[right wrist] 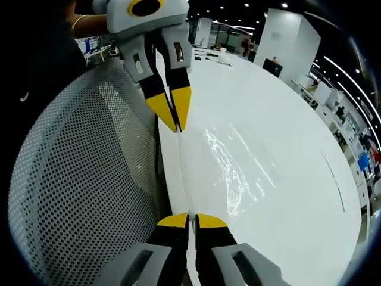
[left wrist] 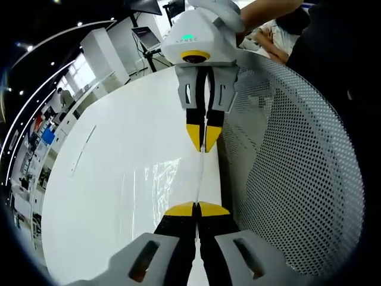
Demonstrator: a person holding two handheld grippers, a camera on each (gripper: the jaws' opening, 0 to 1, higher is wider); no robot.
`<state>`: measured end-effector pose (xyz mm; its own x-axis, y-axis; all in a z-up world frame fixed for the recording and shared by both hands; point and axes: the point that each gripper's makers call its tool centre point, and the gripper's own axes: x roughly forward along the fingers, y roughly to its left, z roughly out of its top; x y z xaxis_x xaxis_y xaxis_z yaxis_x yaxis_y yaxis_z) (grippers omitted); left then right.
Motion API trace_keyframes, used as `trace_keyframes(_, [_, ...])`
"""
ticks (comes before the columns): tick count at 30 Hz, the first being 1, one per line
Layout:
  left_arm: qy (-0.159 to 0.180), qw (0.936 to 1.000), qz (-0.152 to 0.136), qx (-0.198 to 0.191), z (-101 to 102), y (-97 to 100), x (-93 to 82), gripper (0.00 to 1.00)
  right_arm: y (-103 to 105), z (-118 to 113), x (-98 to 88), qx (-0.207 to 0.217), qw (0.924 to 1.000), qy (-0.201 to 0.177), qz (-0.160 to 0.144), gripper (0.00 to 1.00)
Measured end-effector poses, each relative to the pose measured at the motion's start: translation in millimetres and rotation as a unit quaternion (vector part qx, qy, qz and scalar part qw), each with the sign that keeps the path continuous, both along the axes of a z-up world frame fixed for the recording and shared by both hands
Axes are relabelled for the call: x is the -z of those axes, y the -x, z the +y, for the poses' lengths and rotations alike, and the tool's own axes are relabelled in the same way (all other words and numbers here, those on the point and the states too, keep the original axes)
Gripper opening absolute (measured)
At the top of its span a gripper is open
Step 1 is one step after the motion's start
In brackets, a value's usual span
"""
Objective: Open the resealable bag by pulling the two sides of the seal apart until the entire bag opening is separated and visibly accessible.
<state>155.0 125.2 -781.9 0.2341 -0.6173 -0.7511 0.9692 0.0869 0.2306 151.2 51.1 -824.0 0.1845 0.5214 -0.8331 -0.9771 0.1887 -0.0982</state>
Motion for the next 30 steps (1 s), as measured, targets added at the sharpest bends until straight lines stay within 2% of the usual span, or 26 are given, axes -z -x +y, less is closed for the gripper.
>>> trace_keyframes(16, [0.008, 0.9999, 0.014, -0.004, -1, 2.4, -0.9, 0.0, 1, -21, 7.1, 0.021, 0.9996, 0.012, 0.01, 0.0])
trace_keyframes(21, [0.004, 1.0, 0.008, 0.0, -2, 0.4, -0.8, 0.0, 0, -21, 5.9, 0.028, 0.9995, 0.011, 0.011, 0.0])
trace_keyframes(23, [0.001, 1.0, 0.007, -0.003, 0, -1.0, -0.3, 0.0, 1, -18, 6.2, 0.038, 0.9991, 0.005, 0.019, 0.0])
trace_keyframes(26, [0.015, 0.9995, 0.015, -0.023, 2, -5.3, -2.7, 0.0, 1, -16, 3.1, 0.047, 0.9986, -0.007, 0.023, 0.0])
trace_keyframes(30, [0.012, 0.9997, 0.008, -0.018, 1, -4.9, -2.3, 0.0, 0, -8, -5.9, 0.068, 0.9964, -0.037, 0.035, 0.06])
